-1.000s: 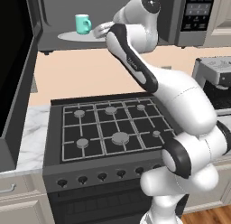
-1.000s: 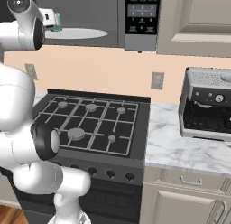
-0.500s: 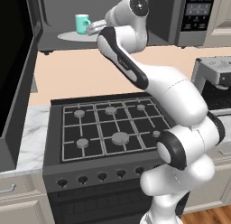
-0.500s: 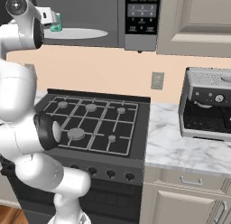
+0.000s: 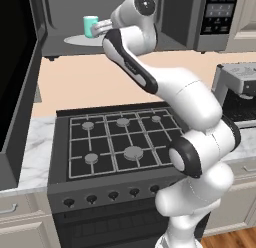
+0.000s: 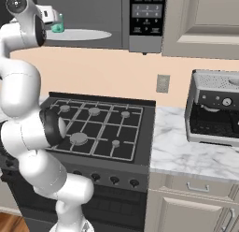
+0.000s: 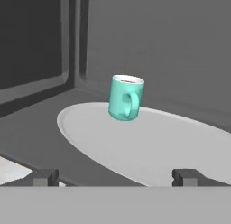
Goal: Pick the cup of tea, navigate to the dining table, and place it on the saucer.
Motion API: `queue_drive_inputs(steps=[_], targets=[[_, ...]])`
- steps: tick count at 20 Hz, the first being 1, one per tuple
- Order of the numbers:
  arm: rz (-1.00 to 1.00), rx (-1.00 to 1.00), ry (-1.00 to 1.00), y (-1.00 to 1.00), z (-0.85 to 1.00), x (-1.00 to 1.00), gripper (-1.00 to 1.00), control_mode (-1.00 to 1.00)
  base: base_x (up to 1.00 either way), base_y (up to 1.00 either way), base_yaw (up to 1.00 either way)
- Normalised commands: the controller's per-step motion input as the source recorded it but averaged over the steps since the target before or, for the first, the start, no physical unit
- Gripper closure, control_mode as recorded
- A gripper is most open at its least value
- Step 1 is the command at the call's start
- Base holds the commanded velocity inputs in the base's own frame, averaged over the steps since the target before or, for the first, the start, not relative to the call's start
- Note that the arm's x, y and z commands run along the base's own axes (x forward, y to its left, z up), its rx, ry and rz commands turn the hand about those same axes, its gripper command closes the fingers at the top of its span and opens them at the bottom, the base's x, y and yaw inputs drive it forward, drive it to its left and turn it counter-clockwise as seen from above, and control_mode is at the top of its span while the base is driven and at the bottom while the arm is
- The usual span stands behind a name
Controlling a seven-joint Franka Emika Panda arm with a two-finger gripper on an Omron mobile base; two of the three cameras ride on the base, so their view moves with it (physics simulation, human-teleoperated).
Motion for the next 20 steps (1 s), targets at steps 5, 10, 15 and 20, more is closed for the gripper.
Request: queue_drive_inputs(steps=[5,10,15,20], targets=[[0.0,0.0,0.09,-0.4,-0.12,0.29,-1.0,-1.0,0.0,0.0,0.0],[0.0,0.03,0.16,-0.15,-0.01,0.25,-1.0,-1.0,0.0,0.0,0.0],[0.0,0.19,0.02,0.03,0.0,0.2,-1.0,-1.0,0.0,0.0,0.0],[0.0,0.12,0.0,0.1,-0.01,0.39,-1.0,-1.0,0.0,0.0,0.0]])
